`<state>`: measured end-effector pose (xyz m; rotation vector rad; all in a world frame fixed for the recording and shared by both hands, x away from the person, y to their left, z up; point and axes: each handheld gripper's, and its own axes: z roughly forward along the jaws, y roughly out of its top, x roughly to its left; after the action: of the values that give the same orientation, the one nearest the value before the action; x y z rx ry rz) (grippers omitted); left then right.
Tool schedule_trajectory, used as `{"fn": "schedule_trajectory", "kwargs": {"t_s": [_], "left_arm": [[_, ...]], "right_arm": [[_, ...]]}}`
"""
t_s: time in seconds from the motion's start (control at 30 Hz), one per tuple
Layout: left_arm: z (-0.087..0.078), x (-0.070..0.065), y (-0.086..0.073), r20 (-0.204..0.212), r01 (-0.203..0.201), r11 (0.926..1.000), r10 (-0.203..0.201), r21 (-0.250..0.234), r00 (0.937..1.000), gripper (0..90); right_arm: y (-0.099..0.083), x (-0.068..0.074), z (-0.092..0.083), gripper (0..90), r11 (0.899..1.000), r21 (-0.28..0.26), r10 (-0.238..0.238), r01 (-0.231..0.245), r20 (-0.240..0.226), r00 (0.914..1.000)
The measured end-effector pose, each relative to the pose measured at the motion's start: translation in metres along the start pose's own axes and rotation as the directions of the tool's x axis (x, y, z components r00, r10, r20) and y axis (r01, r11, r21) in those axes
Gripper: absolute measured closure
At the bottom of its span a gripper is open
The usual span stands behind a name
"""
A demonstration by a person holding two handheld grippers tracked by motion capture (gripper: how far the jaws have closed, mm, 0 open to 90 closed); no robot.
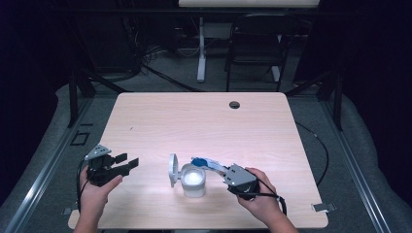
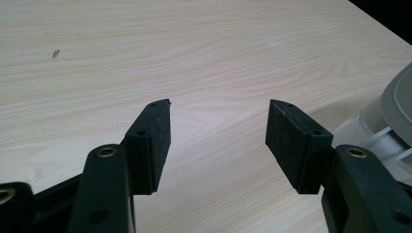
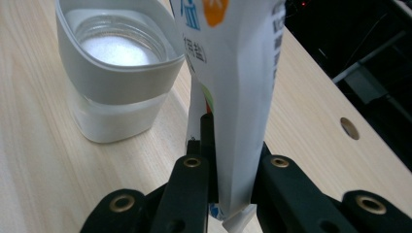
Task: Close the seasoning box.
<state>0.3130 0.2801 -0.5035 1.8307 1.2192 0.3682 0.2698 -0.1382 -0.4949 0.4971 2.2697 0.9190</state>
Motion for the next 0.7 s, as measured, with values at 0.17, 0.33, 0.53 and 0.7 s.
{"fn": "schedule_trajectory", "kwargs": {"t_s": [0.17, 0.33, 0.53, 0.7], "left_arm": [[-0.0003, 0.0002, -0.0001, -0.001, 0.0, 1.0, 0.0, 0.001, 1.0, 42.5], [-0.001, 0.0011, -0.0002, 0.0, 0.002, 1.0, -0.002, 0.0, 1.0, 42.5], [-0.0018, 0.0014, 0.0001, 0.001, -0.001, 1.0, 0.001, 0.008, 1.0, 42.4], [-0.0015, 0.001, 0.0, 0.0, 0.001, 1.0, -0.001, -0.001, 1.0, 42.4]], "right_arm": [[-0.0044, -0.0046, 0.0013, 85.1, 0.996, -0.033, 0.085, -0.085, -0.015, 0.9963], [-0.006, -0.006, 0.0026, 85.1, 0.991, -0.054, 0.118, -0.12, -0.04, 0.9923], [-0.0079, -0.0081, 0.0036, 85.1, 0.981, -0.079, 0.174, -0.179, -0.07, 0.9822], [-0.009, -0.0102, 0.0047, 85.1, 0.973, -0.09, 0.208, -0.215, -0.08, 0.9749]]}}
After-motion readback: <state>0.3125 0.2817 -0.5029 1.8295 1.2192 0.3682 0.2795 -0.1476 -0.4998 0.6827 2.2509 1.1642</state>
